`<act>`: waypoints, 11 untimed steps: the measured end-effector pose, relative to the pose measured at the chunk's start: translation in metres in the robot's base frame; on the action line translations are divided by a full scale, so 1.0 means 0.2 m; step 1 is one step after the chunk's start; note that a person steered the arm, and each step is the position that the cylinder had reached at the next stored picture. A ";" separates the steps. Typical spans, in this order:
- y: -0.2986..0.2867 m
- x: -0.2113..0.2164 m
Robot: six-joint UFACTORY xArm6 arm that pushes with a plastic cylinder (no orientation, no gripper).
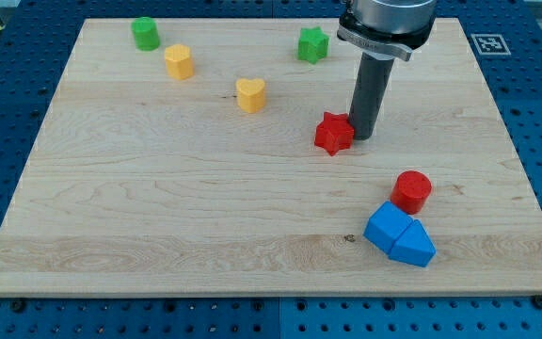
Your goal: Move the blue triangle to the bottom right of the board
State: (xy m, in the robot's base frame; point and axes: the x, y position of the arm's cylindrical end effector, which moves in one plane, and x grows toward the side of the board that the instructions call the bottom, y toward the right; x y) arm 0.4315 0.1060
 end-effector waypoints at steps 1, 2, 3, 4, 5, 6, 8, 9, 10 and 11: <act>0.04 0.21; 0.22 0.33; 0.11 0.37; -0.04 0.36; -0.17 0.38; -0.24 0.56; -0.03 0.78; 0.20 0.78; 0.40 0.78; 0.44 0.78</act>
